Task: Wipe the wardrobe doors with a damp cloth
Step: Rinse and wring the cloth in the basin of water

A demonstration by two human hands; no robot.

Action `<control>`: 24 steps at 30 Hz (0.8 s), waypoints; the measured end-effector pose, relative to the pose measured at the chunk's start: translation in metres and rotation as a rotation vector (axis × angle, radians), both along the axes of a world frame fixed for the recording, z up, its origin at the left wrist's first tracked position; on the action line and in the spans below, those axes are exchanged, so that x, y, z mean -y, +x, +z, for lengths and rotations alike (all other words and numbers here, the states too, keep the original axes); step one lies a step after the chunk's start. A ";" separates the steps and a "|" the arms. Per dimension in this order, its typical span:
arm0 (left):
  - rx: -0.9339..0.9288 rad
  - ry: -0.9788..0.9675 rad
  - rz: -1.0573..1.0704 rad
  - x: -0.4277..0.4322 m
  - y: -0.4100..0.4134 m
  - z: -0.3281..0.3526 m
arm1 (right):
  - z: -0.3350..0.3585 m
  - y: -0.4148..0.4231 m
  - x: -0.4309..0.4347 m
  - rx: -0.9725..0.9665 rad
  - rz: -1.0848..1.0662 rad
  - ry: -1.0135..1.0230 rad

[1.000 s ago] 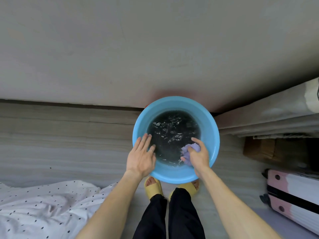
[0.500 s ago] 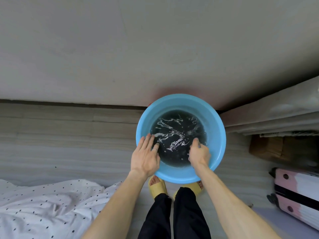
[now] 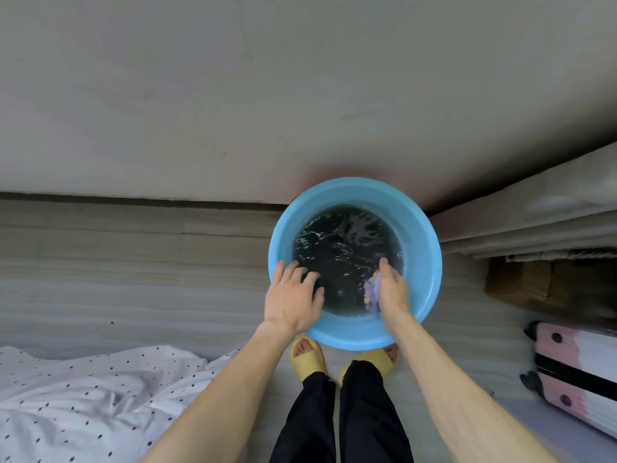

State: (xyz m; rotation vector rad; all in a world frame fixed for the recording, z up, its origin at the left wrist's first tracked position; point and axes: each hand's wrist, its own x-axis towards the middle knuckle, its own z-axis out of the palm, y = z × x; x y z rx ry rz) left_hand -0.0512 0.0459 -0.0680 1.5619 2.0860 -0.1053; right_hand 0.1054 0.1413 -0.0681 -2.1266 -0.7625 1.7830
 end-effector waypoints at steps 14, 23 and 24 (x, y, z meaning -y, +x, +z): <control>0.703 -0.035 0.543 -0.058 0.022 0.008 | 0.033 0.023 0.004 -0.453 0.078 -0.186; 0.943 -0.024 1.107 -0.068 0.006 0.006 | 0.028 0.063 0.003 0.320 0.634 0.587; 0.974 -0.012 1.138 -0.069 0.006 0.008 | 0.022 0.067 0.004 0.426 0.724 0.680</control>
